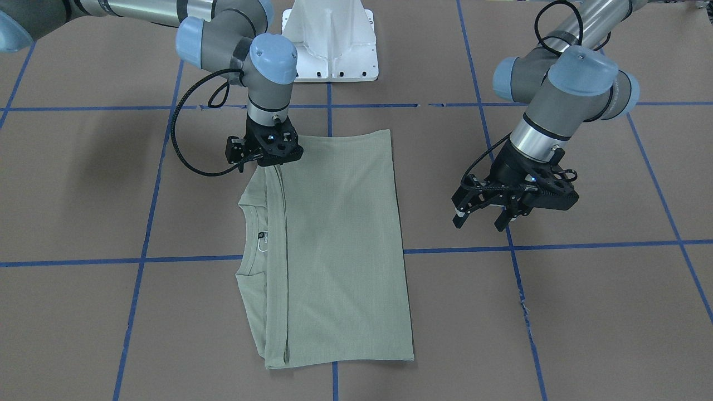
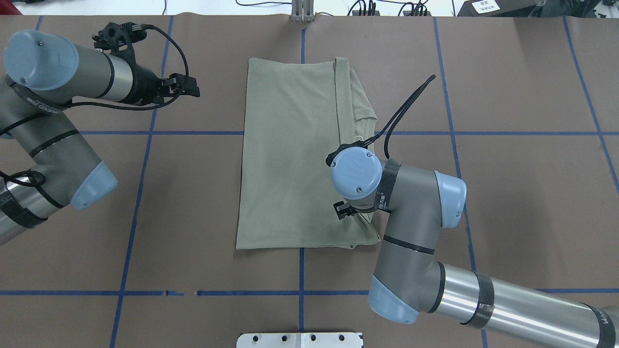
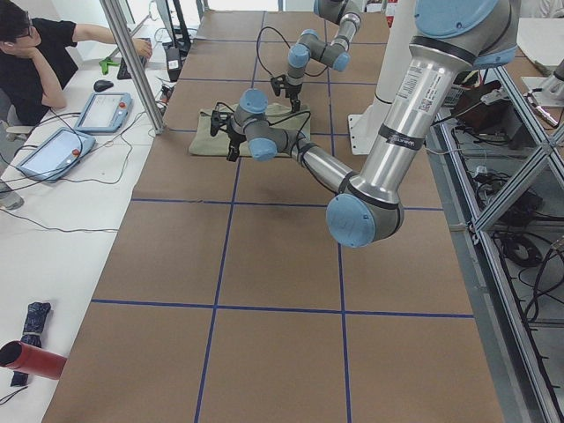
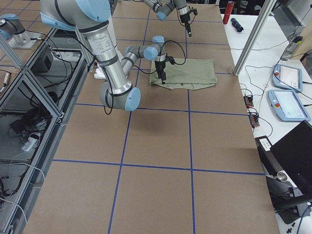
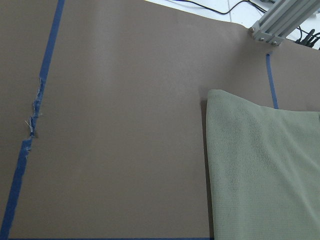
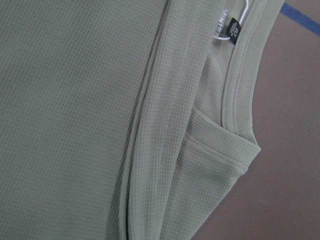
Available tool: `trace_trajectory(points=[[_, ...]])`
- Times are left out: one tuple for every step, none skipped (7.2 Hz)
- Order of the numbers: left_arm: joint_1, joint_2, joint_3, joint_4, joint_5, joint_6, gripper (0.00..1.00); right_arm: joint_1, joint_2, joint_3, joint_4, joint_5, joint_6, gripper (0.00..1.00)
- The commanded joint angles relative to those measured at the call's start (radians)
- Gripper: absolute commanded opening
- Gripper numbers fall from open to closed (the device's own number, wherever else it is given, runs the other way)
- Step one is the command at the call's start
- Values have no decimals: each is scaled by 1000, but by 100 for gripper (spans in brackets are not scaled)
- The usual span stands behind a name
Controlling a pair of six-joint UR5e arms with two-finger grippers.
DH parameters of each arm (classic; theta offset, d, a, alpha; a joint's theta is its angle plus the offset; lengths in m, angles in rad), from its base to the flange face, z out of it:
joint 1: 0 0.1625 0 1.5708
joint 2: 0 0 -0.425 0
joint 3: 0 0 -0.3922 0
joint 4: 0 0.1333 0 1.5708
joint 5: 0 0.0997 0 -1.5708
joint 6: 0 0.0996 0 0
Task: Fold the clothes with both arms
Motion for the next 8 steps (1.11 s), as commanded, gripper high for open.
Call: trace_trajectory(points=[[0, 0, -1, 0, 0, 0, 100, 4, -2, -8, -1, 15, -9, 100], [0, 0, -1, 0, 0, 0, 100, 4, -3, -10, -1, 18, -10, 100], [2, 0, 1, 0, 0, 0, 100, 12, -5, -8, -1, 20, -10, 100], [2, 0, 1, 0, 0, -2, 100, 21, -11, -10, -4, 32, -10, 100], [2, -1, 1, 0, 0, -2, 100, 55, -20, -10, -5, 91, -15, 100], [5, -3, -2, 0, 0, -3, 100, 75, -44, -7, -2, 113, -24, 100], [6, -8, -5, 0, 0, -6, 100, 76, -84, -2, -1, 113, -27, 100], [6, -8, -7, 0, 0, -6, 100, 84, -95, 5, -1, 115, -27, 100]])
